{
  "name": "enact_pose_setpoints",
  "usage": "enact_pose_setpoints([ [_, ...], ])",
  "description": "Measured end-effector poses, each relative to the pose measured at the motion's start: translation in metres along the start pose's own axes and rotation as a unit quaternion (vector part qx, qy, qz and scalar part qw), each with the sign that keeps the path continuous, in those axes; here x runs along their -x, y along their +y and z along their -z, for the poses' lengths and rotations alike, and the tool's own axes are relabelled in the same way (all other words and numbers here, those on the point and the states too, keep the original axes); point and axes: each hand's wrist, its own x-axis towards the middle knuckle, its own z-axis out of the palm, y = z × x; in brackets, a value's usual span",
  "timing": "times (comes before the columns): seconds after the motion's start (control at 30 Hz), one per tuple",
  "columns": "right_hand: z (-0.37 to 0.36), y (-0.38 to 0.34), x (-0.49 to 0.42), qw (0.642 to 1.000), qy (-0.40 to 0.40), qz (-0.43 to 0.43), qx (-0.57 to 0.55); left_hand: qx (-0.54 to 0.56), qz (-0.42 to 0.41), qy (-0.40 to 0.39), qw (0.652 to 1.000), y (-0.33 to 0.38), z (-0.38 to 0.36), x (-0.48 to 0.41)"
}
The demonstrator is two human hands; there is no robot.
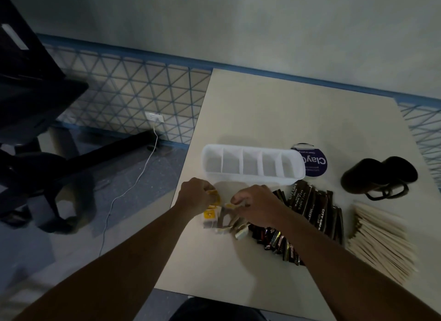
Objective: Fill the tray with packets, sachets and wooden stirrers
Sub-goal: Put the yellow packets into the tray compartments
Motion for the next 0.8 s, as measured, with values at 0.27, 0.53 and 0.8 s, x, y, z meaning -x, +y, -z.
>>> enact_pose_setpoints([
  [0.27, -0.001, 0.005, -0.005, 0.997, -0.074, 0.01, 0.013, -0.008, -0.001, 0.007, 1.0, -0.001, -0.005, -0.003],
  [0.53, -0.014, 0.01, -0.018, 0.999, -0.029, 0.009, 0.043, -0.01, -0.014, 0.007, 1.0, 0.001, -0.007, -0.004],
  [0.8, -0.019, 0.014, -0.021, 0.999, 0.019, 0.025, 0.026, -0.02, -0.032, -0.002, 0.999, 0.004, -0.001, -0.001],
])
